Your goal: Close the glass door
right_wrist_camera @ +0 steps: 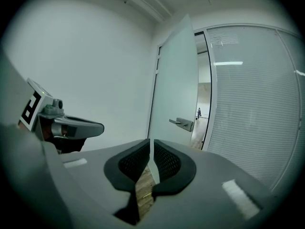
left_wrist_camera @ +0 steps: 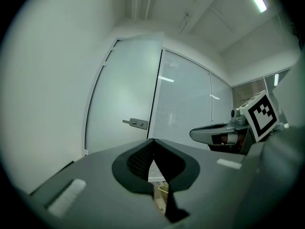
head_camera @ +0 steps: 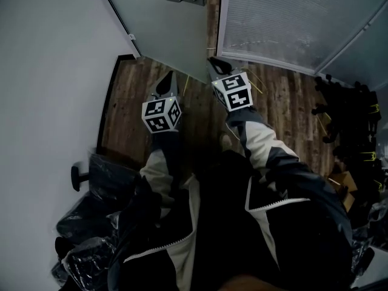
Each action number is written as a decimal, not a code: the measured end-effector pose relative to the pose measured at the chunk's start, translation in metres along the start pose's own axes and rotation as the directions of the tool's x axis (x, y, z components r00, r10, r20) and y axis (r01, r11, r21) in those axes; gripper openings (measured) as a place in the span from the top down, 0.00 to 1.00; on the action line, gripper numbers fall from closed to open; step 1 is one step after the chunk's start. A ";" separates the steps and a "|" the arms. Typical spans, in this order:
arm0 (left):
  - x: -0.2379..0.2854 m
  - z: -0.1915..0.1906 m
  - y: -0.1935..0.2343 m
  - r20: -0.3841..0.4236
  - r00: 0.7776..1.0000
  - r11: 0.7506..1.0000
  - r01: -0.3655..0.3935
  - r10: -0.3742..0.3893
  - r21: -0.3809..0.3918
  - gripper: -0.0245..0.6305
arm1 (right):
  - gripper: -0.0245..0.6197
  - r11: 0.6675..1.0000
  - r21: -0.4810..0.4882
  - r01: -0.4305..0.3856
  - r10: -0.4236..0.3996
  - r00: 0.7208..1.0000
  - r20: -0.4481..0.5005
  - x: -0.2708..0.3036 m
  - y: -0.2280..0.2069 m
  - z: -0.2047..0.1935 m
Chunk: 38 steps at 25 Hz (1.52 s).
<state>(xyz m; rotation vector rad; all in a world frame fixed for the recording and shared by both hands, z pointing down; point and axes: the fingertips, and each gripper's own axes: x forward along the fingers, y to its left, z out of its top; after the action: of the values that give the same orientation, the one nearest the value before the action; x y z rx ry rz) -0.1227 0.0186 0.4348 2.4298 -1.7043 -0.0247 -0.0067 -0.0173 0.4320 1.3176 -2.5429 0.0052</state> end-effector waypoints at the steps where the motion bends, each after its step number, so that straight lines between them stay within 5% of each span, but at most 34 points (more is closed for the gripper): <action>1: 0.008 -0.001 0.002 -0.003 1.000 1.000 -0.001 0.001 -0.006 0.96 | 0.91 1.000 -0.002 -0.002 0.002 1.000 -0.005 0.007 -0.005 -0.001; 21: 0.250 0.024 0.032 -0.044 0.997 0.998 -0.069 0.069 0.000 0.96 | 0.91 0.996 0.012 -0.093 0.093 0.996 0.015 0.173 -0.188 0.012; 31: 0.301 0.026 0.062 -0.054 0.997 0.998 -0.058 0.057 -0.016 0.96 | 0.91 0.997 0.011 -0.080 0.080 0.997 0.001 0.220 -0.214 0.015; 38: 0.357 0.041 0.117 -0.047 0.999 1.000 0.016 -0.016 0.001 0.96 | 0.92 1.000 -0.013 0.017 -0.016 1.000 0.014 0.274 -0.231 0.039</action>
<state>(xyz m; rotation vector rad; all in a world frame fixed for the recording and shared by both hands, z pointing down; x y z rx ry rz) -0.1127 -0.3586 0.4428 2.4253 -1.6664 0.0316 0.0192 -0.3766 0.4334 1.3382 -2.5389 -0.0232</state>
